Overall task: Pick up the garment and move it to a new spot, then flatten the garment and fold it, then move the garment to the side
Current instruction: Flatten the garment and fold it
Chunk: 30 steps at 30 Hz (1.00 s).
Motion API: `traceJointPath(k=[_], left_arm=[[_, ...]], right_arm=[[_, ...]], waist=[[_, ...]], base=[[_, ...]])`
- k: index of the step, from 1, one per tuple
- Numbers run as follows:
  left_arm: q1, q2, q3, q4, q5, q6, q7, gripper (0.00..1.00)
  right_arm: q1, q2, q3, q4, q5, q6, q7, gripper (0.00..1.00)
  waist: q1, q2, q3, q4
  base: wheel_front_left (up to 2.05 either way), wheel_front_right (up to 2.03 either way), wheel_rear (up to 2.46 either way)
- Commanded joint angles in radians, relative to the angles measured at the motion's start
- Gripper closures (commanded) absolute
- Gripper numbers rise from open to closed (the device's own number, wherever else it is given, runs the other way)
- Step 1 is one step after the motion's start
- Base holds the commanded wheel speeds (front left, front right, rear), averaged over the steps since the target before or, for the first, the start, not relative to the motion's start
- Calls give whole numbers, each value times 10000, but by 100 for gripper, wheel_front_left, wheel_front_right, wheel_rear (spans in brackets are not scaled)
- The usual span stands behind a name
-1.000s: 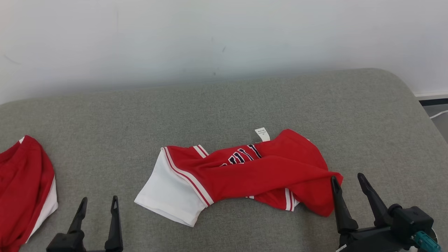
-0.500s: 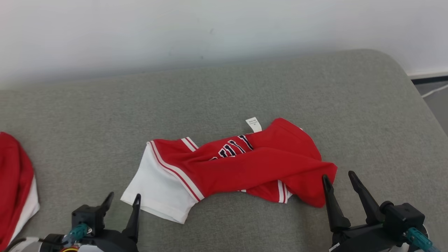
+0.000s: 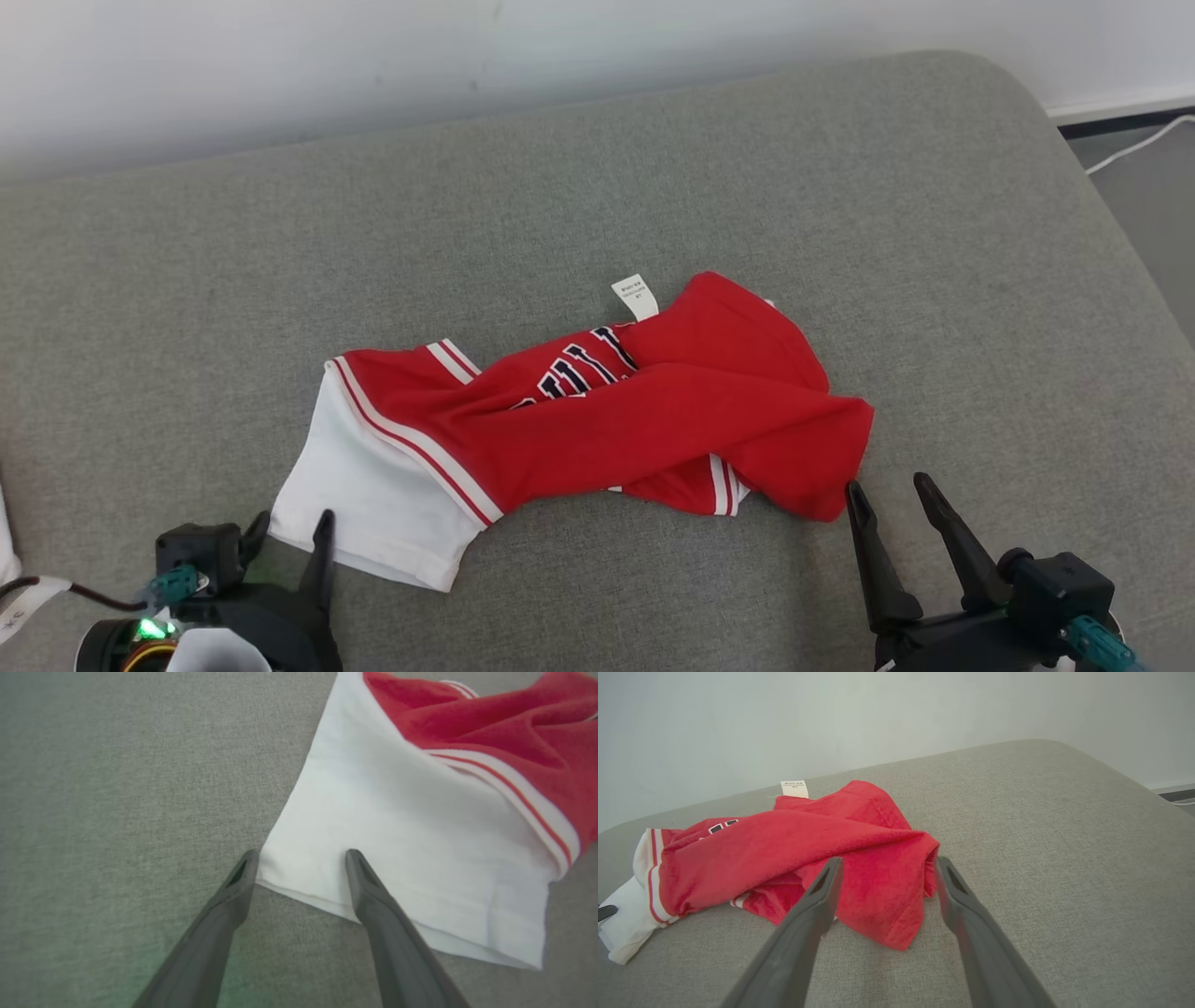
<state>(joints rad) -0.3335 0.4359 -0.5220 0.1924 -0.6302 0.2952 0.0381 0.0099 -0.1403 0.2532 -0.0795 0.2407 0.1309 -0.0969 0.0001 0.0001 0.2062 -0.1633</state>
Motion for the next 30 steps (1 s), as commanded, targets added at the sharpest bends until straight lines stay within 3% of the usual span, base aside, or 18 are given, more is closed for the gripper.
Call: traceJointPath(k=[1, 2, 3, 11, 22, 23, 24, 25, 26, 30], left_arm=[[-23, -6, -21, 115, -62, -32, -14, 67], [-52, -13, -33, 138, -66, -54, -26, 95], [-76, -22, -51, 152, -54, -70, -33, 100], [-234, 60, -89, -22, 124, 55, -93, 100], [-567, 43, -254, -495, 383, 193, -22, 100], [-594, 27, -270, -541, 361, 204, -49, 100], [-606, 18, -274, -587, 375, 217, -68, 100], [-624, 13, -287, -640, 401, 217, -99, 100], [-626, 4, -292, -700, 385, 230, -119, 100], [-594, 48, -207, -1128, 518, 332, -397, 100]], right_arm=[[85, -44, -18, 36, 88, -3, -2, 0], [133, -64, -33, 56, 84, -3, 36, 0], [177, -85, -51, 60, 107, -3, 52, 0], [378, -322, 146, 352, 364, -3, 337, 0], [-1164, -420, 548, 2554, 968, -3, -176, 0], [-1279, -437, 599, 2728, 1003, -3, -211, 9], [-1376, -459, 634, 2880, 1036, -3, -276, 60], [-1450, -480, 665, 2999, 1072, -3, -321, 89], [-1513, -492, 701, 3112, 1123, -3, -375, 100], [-1422, -643, 728, 3052, 1214, -6, -739, 100]], waist=[[-1, -1, 129, -44], [-1, -1, 160, -38], [-1, -1, 197, -24], [-1, -1, 532, 20], [-1, -1, 1097, 328], [-1, -1, 1136, 361], [-1, -1, 1162, 385], [-1, -1, 1190, 416], [-1, -1, 1209, 441], [-1, -1, 1199, 527]], base=[[0, 0, 0], [0, 0, 0], [0, 0, 0], [0, 0, 0], [0, 0, 0], [0, 0, 0], [0, 0, 0], [0, 0, 0], [0, 0, 0], [0, 0, 0]])
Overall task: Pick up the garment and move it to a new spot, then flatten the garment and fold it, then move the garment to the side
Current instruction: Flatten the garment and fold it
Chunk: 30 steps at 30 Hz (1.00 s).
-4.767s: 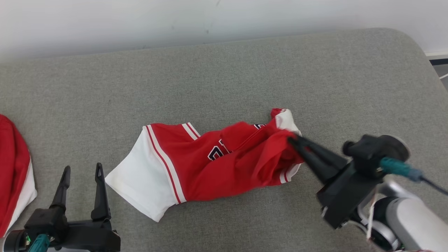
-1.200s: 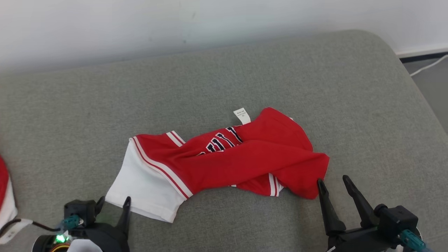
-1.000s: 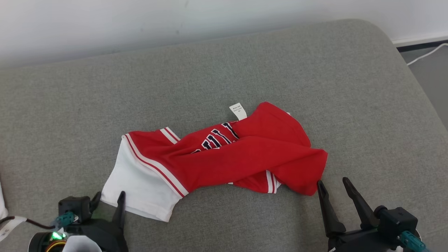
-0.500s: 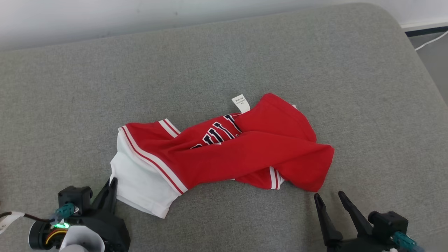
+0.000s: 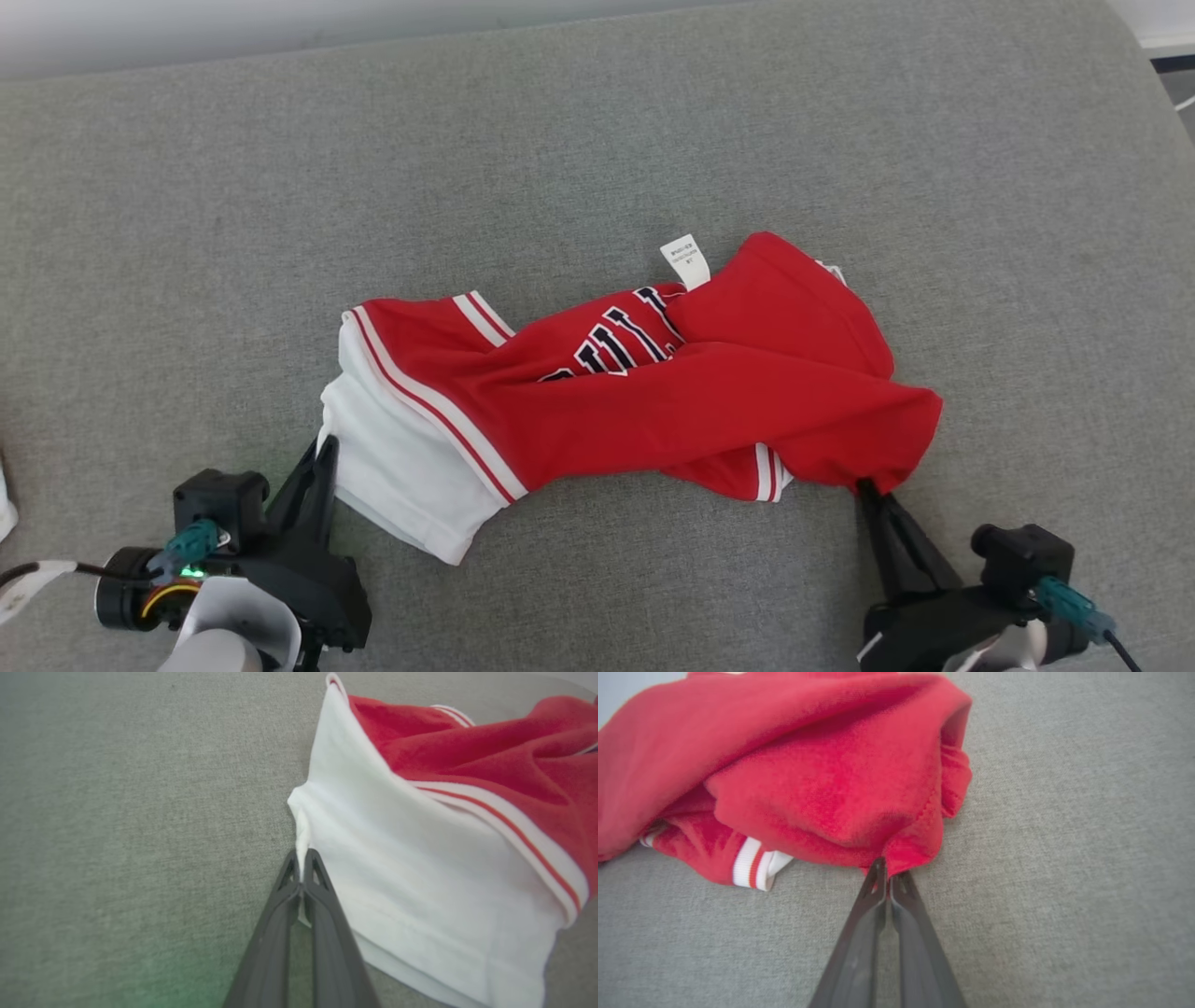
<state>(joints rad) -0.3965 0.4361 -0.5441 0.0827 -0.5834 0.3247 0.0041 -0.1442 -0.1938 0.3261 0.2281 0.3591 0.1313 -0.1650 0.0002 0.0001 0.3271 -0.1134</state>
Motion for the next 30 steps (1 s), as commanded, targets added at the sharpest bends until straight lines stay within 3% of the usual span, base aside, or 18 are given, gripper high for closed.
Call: traceJointPath(k=[1, 10, 17, 30], left_arm=[[70, 103, 68, -197, 87, 114, -139, 100], [353, 698, 539, -2298, 392, 659, -356, 100], [-143, 1187, 983, -3884, 785, 1073, -224, 100], [-2184, 1161, 1398, -5316, 1422, 1130, -317, 100]], right_arm=[[184, -171, -11, -175, 6, -10, -185, 100], [699, -847, 21, -2508, -406, -10, -604, 100], [183, -1221, -594, -4254, -601, -10, -406, 100], [-2245, -1352, -1470, -5197, -692, -8, -264, 100]], waist=[[-2, -1, -32, 38], [-2, -1, -480, -8], [-2, -1, -1048, 139], [-2, -1, -1906, 537]], base=[[0, 0, 0], [0, 0, 0], [0, 0, 0], [0, 0, 0]])
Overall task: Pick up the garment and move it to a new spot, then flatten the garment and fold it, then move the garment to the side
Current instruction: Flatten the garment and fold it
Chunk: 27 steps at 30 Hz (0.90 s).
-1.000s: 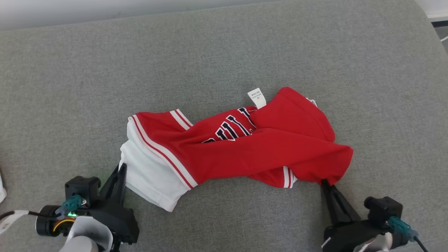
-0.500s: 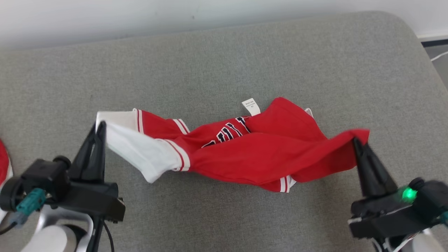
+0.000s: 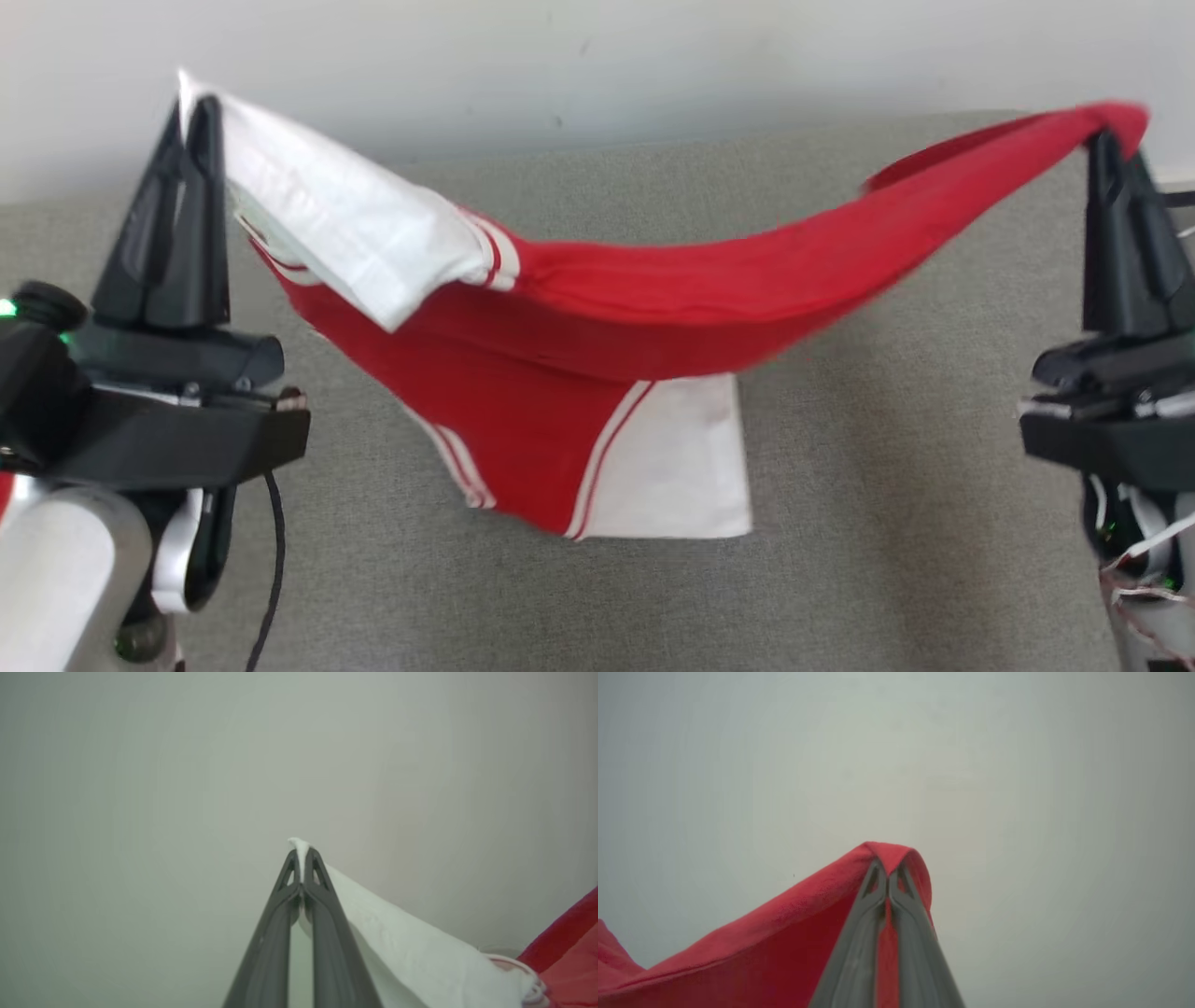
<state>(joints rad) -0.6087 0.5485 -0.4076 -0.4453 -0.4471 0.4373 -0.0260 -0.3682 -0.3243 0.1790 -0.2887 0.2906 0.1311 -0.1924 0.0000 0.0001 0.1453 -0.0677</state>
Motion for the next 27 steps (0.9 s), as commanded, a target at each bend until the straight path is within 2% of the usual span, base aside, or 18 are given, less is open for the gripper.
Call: traceJointPath(k=[1, 9, 14, 23, 24, 26, 27], left_arm=[[-218, 36, 68, -148, 111, 25, -25, 100], [-1336, 63, -71, -710, 399, -174, 352, 100], [-2110, -169, -168, -108, 111, -528, 462, 100], [-4932, -1082, -88, 3531, -757, -1921, -131, 100], [-4932, -1082, -88, 3531, -757, -1921, -131, 100], [-5659, -1364, -121, 4535, -915, -2277, -313, 100], [-6338, -1597, -127, 5655, -1076, -2522, -299, 100]], right_arm=[[-180, -60, -44, -94, -15, -6, 37, 100], [-1248, -150, -139, -303, 58, -6, 321, 100], [-2191, -333, 153, 497, 458, -6, 404, 100], [-5385, -685, 1324, 3679, 1651, -6, 36, 100], [-5385, -685, 1324, 3679, 1651, -6, 36, 100], [-6157, -636, 1642, 4469, 1948, -5, -108, 100], [-6867, -600, 1951, 5367, 2294, -6, -146, 100]], waist=[[0, -1, -102, 93], [0, -1, 23, 239], [0, -1, 345, 260], [0, -1, 1239, 349], [0, -1, 1239, 349], [0, -1, 1424, 365], [0, -1, 1613, 385]], base=[[0, 0, 0], [0, 0, 0], [0, 0, 0], [0, 0, 0], [0, 0, 0], [0, 0, 0], [0, 0, 0]])
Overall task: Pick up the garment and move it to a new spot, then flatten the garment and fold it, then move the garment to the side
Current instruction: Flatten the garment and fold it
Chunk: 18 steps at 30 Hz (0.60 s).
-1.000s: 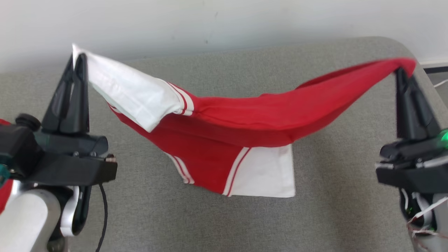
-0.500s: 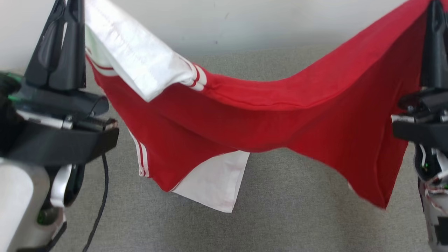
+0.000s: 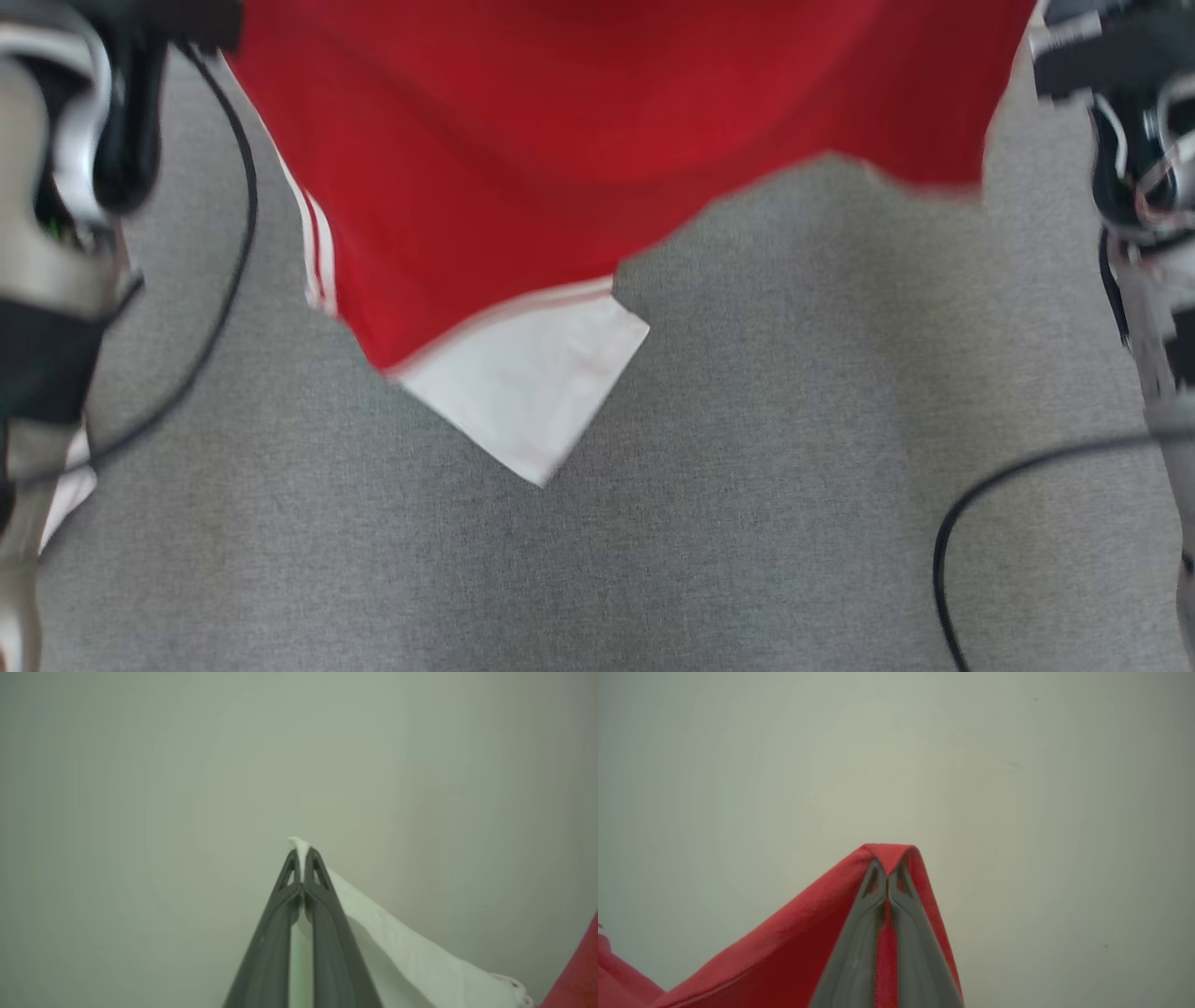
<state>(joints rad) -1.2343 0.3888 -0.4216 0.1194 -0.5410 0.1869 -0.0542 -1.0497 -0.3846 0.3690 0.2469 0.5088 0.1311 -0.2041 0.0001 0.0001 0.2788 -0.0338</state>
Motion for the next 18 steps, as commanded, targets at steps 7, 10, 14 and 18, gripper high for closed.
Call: traceJointPath(k=[7, 10, 14, 18], left_arm=[[-2353, -707, -133, 3649, -197, -801, -303, 100], [-3341, -867, -195, 4943, -58, -1024, -511, 100], [-4454, -1023, -393, 6183, 279, -1226, -1114, 100], [-5456, -1125, -403, 6925, 636, -1274, -1816, 100]], right_arm=[[-2493, 511, 991, 3486, 1248, -3, -77, 100], [-3493, 853, 1173, 4656, 1622, -3, -242, 100], [-4552, 1091, 1122, 5832, 1849, -3, -506, 100], [-5402, 1246, 1066, 6490, 1848, -3, -618, 100]], waist=[[-1, -1, 594, -91], [-1, -1, 756, -205], [-1, -1, 1115, -225], [-1, -1, 1465, -173]], base=[[0, 0, 0], [0, 0, 0], [0, 0, 0], [0, 0, 0]])
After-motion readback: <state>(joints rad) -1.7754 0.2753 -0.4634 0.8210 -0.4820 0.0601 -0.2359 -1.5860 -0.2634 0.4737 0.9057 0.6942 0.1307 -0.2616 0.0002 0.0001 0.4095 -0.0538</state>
